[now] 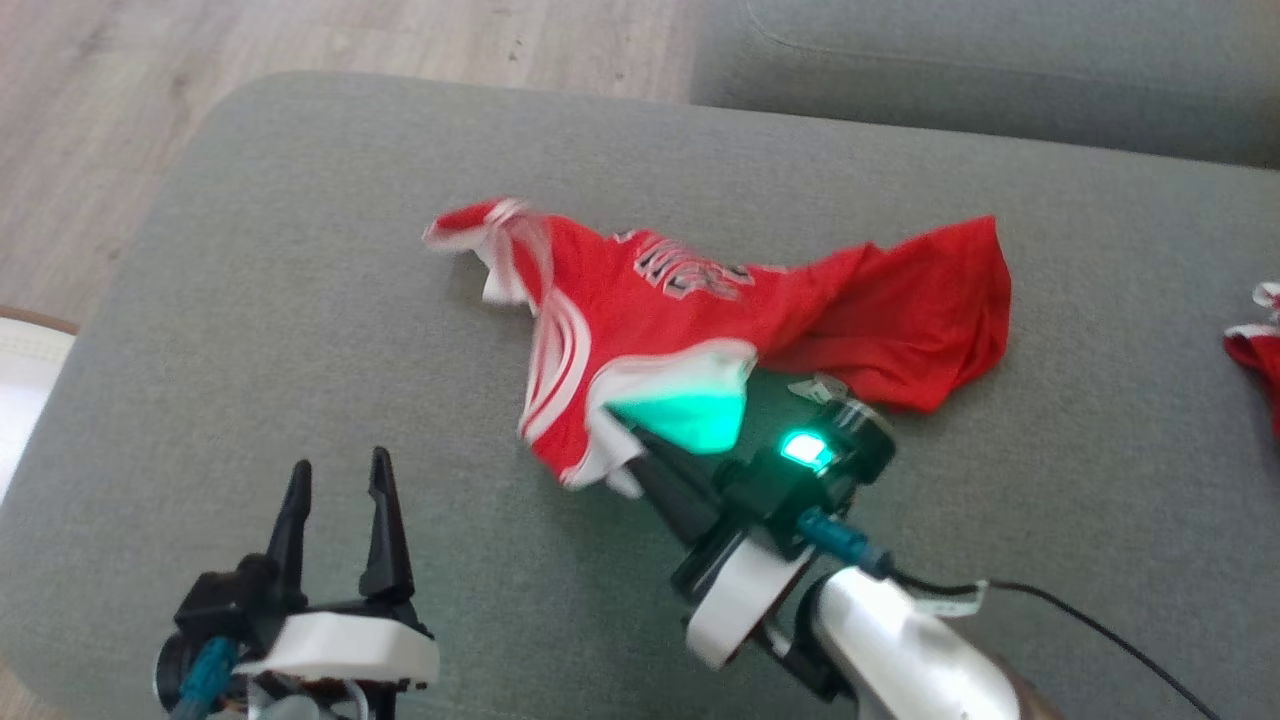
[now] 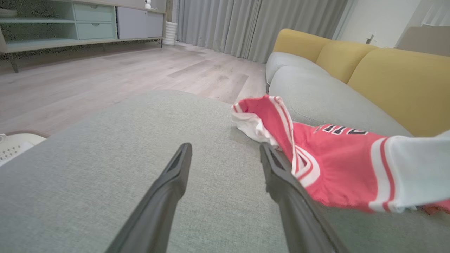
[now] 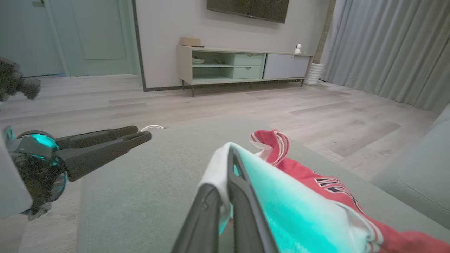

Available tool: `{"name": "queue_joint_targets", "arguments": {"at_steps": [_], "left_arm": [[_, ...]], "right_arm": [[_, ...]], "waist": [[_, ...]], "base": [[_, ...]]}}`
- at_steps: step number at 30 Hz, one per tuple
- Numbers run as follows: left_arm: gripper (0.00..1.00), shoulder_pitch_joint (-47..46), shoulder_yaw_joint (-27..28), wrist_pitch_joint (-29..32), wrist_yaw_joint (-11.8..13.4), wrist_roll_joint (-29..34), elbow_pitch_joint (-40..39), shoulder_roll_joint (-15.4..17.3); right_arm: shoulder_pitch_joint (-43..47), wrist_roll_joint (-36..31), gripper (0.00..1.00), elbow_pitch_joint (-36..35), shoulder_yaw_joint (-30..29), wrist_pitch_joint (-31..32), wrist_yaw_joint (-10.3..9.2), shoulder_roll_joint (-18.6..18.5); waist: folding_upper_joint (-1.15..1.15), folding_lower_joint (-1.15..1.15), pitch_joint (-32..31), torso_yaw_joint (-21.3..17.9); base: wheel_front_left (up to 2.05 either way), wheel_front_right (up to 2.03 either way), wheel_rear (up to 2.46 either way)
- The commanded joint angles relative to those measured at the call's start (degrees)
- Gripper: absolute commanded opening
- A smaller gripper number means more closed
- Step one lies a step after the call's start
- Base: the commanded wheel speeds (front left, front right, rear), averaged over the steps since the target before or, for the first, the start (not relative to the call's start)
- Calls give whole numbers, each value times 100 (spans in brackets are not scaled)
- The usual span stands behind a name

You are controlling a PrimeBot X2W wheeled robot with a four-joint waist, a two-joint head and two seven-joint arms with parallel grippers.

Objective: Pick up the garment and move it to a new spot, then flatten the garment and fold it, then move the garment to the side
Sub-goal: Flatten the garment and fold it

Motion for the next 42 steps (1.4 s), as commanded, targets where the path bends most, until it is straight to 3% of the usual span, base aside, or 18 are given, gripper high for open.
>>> {"name": "queue_joint_targets", "arguments": {"at_steps": [1, 5, 6, 7, 8, 14, 18, 22, 34, 38, 42], "left_arm": [[100, -129, 263, -54, 49, 18, -229, 160], [100, -57, 282, -36, 97, 23, -339, 224], [100, -41, 283, -31, 103, 22, -357, 237], [100, -27, 281, -28, 108, 22, -373, 246], [100, -14, 276, -25, 117, 23, -389, 249], [100, 55, 218, -1, 167, 36, -455, 232], [100, 63, 168, 9, 160, 43, -468, 212], [100, 54, 115, 17, 135, 53, -460, 196], [100, -44, -96, 52, 96, 117, -450, 80], [100, -127, -123, 45, 68, 136, -437, 53], [100, -240, -151, 42, 24, 164, -427, 40]], "right_arm": [[-166, 111, 0, -207, 191, 7, -4, 54], [-213, 330, 0, -152, 487, 50, -4, 54], [-218, 367, 7, -113, 538, 70, -4, 54], [-219, 416, 58, -73, 600, 86, -4, 54], [-219, 464, 100, -43, 663, 89, -4, 54], [-209, 582, 100, 30, 763, 66, -4, 54], [-193, 544, 100, 13, 499, 28, -4, 54], [-47, 340, 100, 19, -191, -17, -4, 54], [331, -926, 100, 492, -3068, 260, -4, -61], [73, -1004, 100, 746, -3581, 457, -4, -248], [-371, -977, 100, 1186, -3668, 769, -4, -468]], "waist": [[0, 1, -68, 95], [0, 1, -129, 223], [0, 1, -136, 247], [0, 1, -141, 267], [0, 1, -143, 282], [0, 1, -150, 256], [0, 1, -184, 115], [0, 1, -235, -52], [0, 1, -107, -355], [0, 1, 40, -353], [0, 1, 205, -272]], "base": [[0, 0, 0], [0, 0, 0], [0, 0, 0], [0, 0, 0], [0, 0, 0], [0, 0, 0], [0, 0, 0], [0, 0, 0], [0, 0, 0], [0, 0, 0], [0, 0, 0]]}}
